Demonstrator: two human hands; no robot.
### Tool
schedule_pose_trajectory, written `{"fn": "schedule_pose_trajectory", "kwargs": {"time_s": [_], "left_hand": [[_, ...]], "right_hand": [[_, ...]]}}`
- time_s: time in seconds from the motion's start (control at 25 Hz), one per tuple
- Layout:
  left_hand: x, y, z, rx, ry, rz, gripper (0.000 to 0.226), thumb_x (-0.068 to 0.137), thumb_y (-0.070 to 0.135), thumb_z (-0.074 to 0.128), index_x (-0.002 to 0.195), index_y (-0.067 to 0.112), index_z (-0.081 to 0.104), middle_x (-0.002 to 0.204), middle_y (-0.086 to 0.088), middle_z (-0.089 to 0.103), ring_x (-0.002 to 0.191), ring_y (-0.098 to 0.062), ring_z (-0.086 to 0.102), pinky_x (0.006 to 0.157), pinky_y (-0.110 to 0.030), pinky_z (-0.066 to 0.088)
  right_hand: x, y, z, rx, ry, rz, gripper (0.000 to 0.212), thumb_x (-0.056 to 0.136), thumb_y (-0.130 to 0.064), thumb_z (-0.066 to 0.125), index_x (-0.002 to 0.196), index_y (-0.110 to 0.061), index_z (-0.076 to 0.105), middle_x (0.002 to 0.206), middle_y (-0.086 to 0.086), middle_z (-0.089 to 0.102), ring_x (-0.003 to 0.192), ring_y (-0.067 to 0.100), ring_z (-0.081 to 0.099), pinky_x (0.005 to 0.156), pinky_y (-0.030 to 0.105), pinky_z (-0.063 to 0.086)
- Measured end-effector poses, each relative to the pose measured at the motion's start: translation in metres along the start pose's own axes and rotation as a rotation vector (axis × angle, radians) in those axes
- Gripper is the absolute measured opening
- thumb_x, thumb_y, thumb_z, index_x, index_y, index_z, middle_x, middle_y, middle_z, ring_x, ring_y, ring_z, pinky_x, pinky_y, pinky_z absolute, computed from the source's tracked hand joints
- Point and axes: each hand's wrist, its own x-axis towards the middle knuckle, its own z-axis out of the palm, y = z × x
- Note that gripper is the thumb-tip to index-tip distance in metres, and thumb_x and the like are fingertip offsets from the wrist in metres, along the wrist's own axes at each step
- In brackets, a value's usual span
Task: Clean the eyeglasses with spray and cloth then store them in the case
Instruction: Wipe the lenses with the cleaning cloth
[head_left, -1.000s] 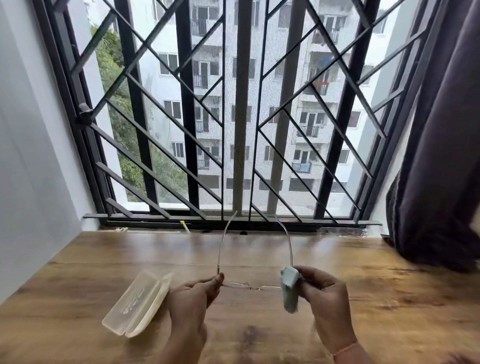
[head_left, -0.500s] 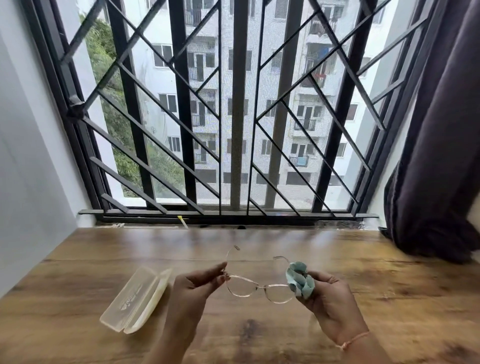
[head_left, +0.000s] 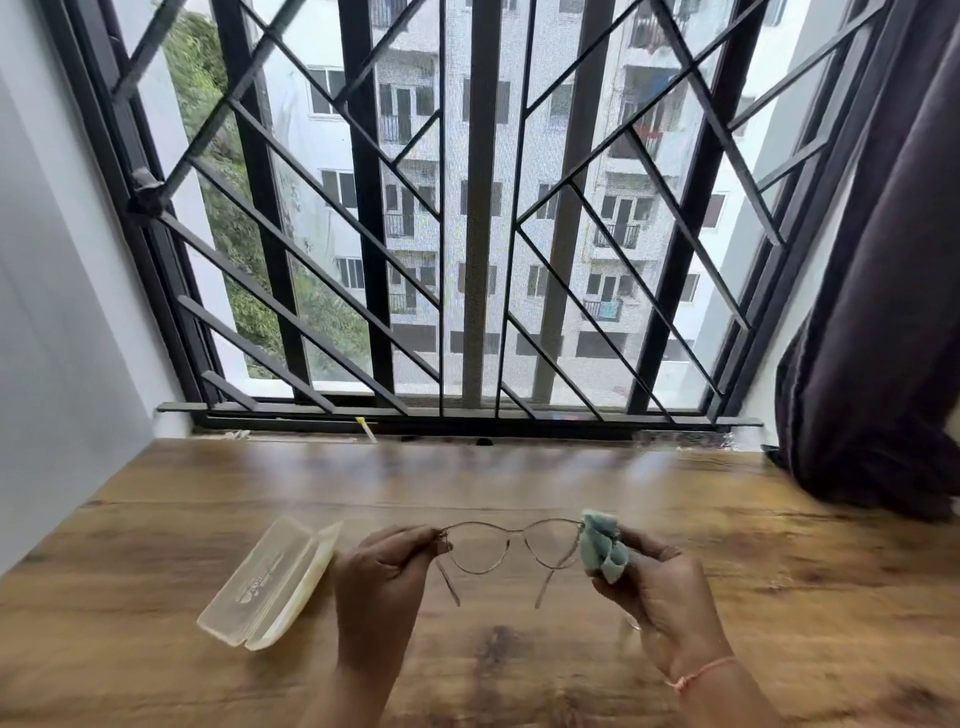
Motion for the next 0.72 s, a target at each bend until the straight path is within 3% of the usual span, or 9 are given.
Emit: {"fn": "schedule_pose_trajectory", "kwargs": {"time_s": [0.16,0.28,0.32,0.4,0.48,0.72], "left_hand": [[-0.005,-0.011,0.007,-0.026,0.051,-0.063,0.036,0.055,-0.012,0.080,0.072,0.019,0.075,0.068,0.017,0.070,0.072,0.001,0.065,0.068,-0.013,0.050],[-0.007,-0.017,0.008,-0.051,0.077,-0.056,0.044,0.056,-0.014,0.079,0.078,0.024,0.072,0.072,0.019,0.068,0.073,0.001,0.066,0.070,-0.011,0.050],[-0.007,-0.017,0.009,-0.055,0.084,-0.050,0.045,0.056,-0.014,0.078,0.078,0.024,0.072,0.073,0.020,0.067,0.073,0.001,0.066,0.071,-0.011,0.050],[-0.006,-0.018,0.010,-0.067,0.085,-0.055,0.045,0.057,-0.014,0.078,0.079,0.025,0.072,0.073,0.019,0.068,0.073,0.001,0.066,0.071,-0.012,0.052],[-0.006,-0.017,0.012,-0.073,0.081,-0.063,0.046,0.056,-0.014,0.078,0.078,0.026,0.072,0.072,0.020,0.067,0.073,0.003,0.066,0.071,-0.011,0.051],[-0.003,-0.019,0.013,-0.097,0.056,-0.100,0.051,0.057,-0.010,0.079,0.073,0.037,0.070,0.072,0.019,0.069,0.072,0.001,0.067,0.073,-0.017,0.053]], "right_hand": [[-0.005,0.015,-0.027,-0.835,0.205,-0.569,0.034,0.069,0.009,0.069,0.084,-0.020,0.078,0.063,-0.012,0.069,0.060,0.016,0.067,0.057,0.025,0.052],[-0.012,0.044,-0.056,-1.379,0.302,-0.652,0.036,0.051,0.004,0.079,0.072,-0.025,0.077,0.070,0.000,0.069,0.057,0.024,0.066,0.050,0.026,0.045],[-0.012,0.054,-0.065,-1.447,0.342,-0.739,0.030,0.047,0.003,0.079,0.065,-0.021,0.076,0.064,0.002,0.069,0.051,0.024,0.064,0.045,0.028,0.047],[-0.012,0.069,-0.078,-1.506,0.361,-0.922,0.015,0.057,-0.006,0.061,0.055,-0.014,0.074,0.055,0.005,0.067,0.045,0.029,0.061,0.039,0.032,0.050],[-0.004,0.079,-0.086,-1.481,0.380,-1.014,0.033,0.064,-0.009,0.042,0.054,-0.010,0.073,0.055,0.007,0.067,0.043,0.033,0.059,0.039,0.032,0.050],[0.006,0.088,-0.078,-1.400,0.365,-0.957,0.038,0.064,-0.010,0.036,0.058,-0.001,0.073,0.059,0.017,0.066,0.043,0.031,0.061,0.047,0.026,0.045]]}}
